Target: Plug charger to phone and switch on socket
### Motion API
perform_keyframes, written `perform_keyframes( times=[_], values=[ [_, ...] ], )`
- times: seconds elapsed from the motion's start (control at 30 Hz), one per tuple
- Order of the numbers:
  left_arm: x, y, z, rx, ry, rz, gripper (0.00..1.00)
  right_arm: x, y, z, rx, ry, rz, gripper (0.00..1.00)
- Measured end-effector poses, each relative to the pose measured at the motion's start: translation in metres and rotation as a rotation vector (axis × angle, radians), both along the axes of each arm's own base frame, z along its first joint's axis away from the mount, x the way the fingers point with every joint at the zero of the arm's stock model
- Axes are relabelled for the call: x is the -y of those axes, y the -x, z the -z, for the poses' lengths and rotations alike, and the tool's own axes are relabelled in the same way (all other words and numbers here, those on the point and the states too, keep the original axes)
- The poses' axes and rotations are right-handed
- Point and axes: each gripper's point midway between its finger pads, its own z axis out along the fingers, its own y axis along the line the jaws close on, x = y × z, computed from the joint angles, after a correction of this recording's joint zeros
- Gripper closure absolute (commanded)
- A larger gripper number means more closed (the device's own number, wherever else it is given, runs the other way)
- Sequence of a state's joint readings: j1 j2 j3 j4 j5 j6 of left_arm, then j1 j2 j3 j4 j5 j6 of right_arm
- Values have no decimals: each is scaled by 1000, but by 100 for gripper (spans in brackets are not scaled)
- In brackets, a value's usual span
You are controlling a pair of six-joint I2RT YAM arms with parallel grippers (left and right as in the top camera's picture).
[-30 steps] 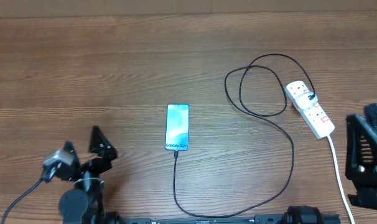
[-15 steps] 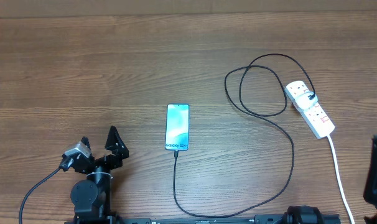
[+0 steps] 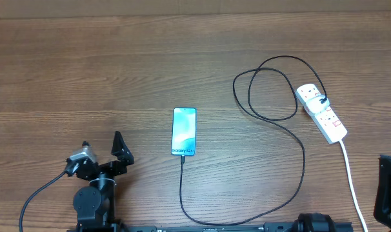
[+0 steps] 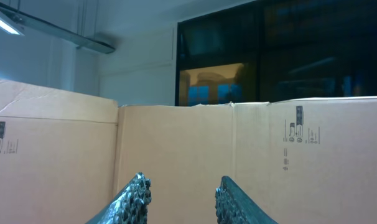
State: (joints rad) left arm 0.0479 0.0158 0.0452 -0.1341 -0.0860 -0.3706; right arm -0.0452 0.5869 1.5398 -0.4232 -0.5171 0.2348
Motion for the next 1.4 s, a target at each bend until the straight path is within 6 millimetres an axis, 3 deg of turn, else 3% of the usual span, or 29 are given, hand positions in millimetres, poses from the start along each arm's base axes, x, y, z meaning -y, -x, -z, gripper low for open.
perform_keyframes(
  times=[0.13,0.27,0.53,0.77,1.0,1.17,1.4],
  values=[
    [1,0,0,-18,-132,19,0,-2,3,1,-1,6,-11,65],
    [2,0,0,-25,-187,32,0,-5,19,1,27,18,-25,65],
    [4,0,0,-28,-219,47,0,-10,96,0,195,33,-29,65],
    [4,-1,0,-28,-220,47,0,-12,165,15,372,80,14,65],
    [6,-1,1,-34,-258,64,0,-2,215,29,497,45,99,65],
    [12,-1,2,-39,-313,102,0,3,235,36,547,21,130,64],
    [14,-1,2,-40,-336,117,0,6,237,38,557,18,153,61]
  ],
)
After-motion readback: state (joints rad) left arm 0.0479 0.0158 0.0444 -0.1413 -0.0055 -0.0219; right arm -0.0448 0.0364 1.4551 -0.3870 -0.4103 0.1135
